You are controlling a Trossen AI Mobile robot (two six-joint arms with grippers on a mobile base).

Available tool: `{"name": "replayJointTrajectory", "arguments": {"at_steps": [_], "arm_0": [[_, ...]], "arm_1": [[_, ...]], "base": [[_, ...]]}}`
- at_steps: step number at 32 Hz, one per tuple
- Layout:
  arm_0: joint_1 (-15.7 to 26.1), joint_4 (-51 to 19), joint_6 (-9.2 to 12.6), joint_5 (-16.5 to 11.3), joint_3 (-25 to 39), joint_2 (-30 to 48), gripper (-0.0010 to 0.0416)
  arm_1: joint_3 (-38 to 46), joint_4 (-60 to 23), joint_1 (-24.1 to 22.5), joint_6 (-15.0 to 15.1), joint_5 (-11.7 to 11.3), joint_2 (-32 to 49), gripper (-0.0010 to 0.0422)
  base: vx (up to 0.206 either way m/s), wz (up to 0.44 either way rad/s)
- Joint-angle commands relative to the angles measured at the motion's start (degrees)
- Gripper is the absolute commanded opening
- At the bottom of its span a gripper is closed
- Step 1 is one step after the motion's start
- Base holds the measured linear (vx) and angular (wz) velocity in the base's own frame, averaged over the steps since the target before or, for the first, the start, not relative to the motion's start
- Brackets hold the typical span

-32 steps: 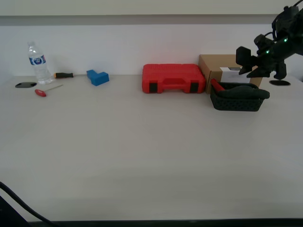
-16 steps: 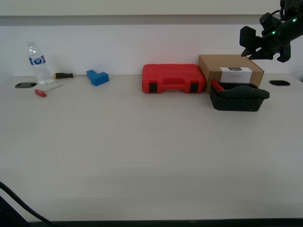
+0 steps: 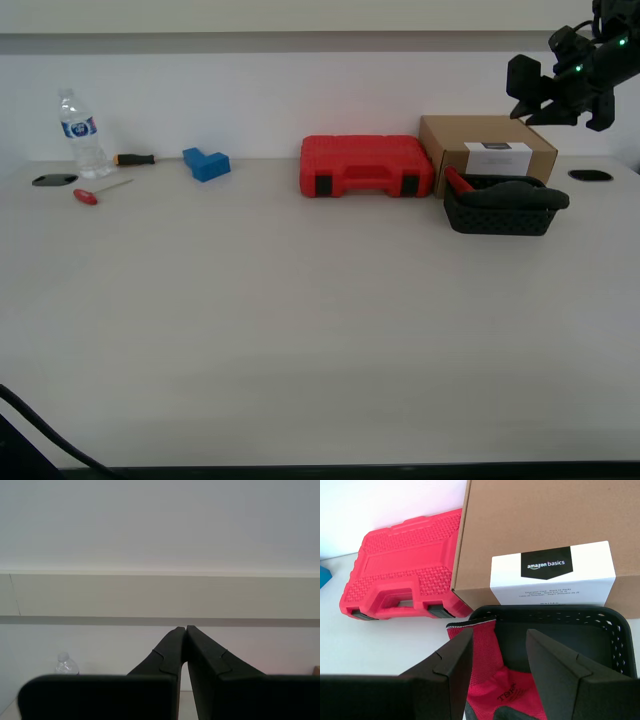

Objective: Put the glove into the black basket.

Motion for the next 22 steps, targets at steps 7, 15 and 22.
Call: {"name": "replayJointTrajectory", "arguments": {"at_steps": [7,15,22], "arm_0": [[0.04,0.04,0.04,-0.17,0.04,0.02,0.0146],[0.04,0.04,0.04,-0.17,0.04,0.02,0.0147],[0.04,0.04,0.04,-0.17,0.04,0.02,0.0147]], "arm_1": [[0.02,0.26,-0.02,0.0,-0.04,0.02,0.0],[0.02,0.26,-0.02,0.0,-0.04,0.02,0.0],[0.02,0.26,-0.02,0.02,-0.04,0.02,0.0]], "base": [[0.0,0.0],[0.0,0.0],[0.0,0.0]]}}
